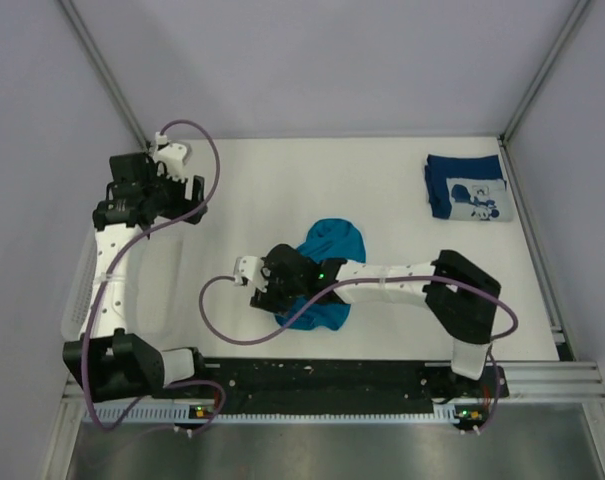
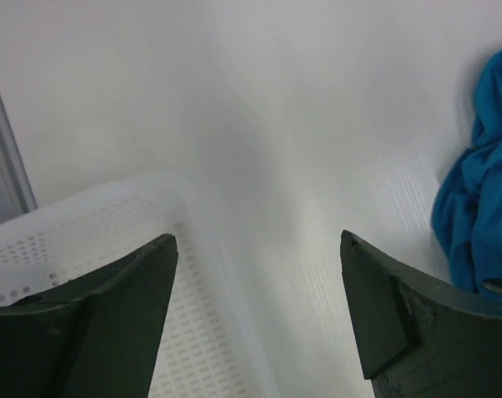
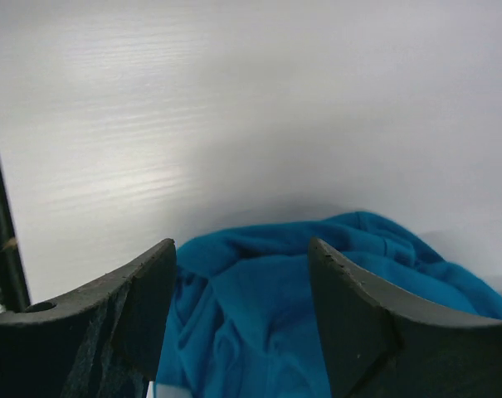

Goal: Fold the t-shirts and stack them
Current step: Flatten out the tshirt

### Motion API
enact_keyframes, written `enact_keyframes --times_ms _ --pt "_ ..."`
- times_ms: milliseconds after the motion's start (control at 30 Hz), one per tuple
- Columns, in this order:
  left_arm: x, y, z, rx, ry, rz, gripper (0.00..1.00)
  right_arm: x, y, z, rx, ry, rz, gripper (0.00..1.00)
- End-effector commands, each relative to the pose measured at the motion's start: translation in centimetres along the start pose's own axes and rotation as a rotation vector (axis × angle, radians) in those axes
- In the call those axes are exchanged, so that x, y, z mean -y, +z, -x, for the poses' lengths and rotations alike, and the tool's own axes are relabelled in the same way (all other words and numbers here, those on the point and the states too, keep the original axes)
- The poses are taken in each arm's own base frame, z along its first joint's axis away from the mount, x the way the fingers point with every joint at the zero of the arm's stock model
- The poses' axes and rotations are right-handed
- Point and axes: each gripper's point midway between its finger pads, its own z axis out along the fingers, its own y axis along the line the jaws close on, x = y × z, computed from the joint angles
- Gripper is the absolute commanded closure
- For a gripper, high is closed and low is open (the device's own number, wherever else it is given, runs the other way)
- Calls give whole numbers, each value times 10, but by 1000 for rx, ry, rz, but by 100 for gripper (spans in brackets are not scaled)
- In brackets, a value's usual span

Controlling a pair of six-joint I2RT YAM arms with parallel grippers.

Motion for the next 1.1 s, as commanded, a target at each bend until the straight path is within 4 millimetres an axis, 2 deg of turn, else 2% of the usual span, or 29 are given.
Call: enact_keyframes --times_ms 0,133,233,267,300,333,367,400,467,500,600,700,733,800,867,933,967,1000,1067 --pt "-13 -17 -11 28 13 61 17 -1 28 -14 -115 -51 -25 37" --pt "-24 -26 -19 19 21 114 17 1 43 -41 -222 -26 -54 45" --pt "-24 -29 -18 29 25 111 16 -13 44 -55 -275 -42 -11 46" --pt "-22 -29 -17 34 27 102 16 -20 44 -58 -283 -51 15 50" --pt "-22 -28 -17 36 27 97 17 -28 44 -59 -281 -47 47 58" --pt "-21 -27 -17 36 24 94 16 -32 42 -59 -287 -44 61 71" --pt "-22 -27 -17 34 22 95 16 -33 40 -58 -292 -43 70 88" --pt "-22 -27 -18 32 18 95 17 -34 36 -55 -301 -40 75 100" --pt "-21 -26 -17 33 19 91 17 -35 21 -35 -269 -37 89 100" --pt "-22 -27 -16 35 20 93 17 -36 11 -17 -222 -41 100 100" --pt "-24 -29 -15 38 29 106 16 -45 -41 61 28 -69 170 100" --pt "-28 -33 -12 47 41 133 16 -48 -114 137 325 -124 188 100" --pt "-29 -34 -11 50 44 141 16 -44 -137 155 410 -139 166 100" --pt "-30 -37 -9 57 56 149 16 -28 -197 189 591 -153 104 100" --pt "-28 -38 -8 61 62 146 16 -5 -238 202 699 -125 56 100" --pt "-27 -39 -7 67 68 139 16 30 -265 198 747 -93 -7 100" --pt "-27 -38 -8 65 67 139 16 55 -272 188 750 -69 -61 100" --pt "-27 -38 -8 64 67 138 16 71 -275 179 751 -53 -91 100" --pt "-26 -37 -10 63 69 132 16 102 -266 151 714 4 -152 100"
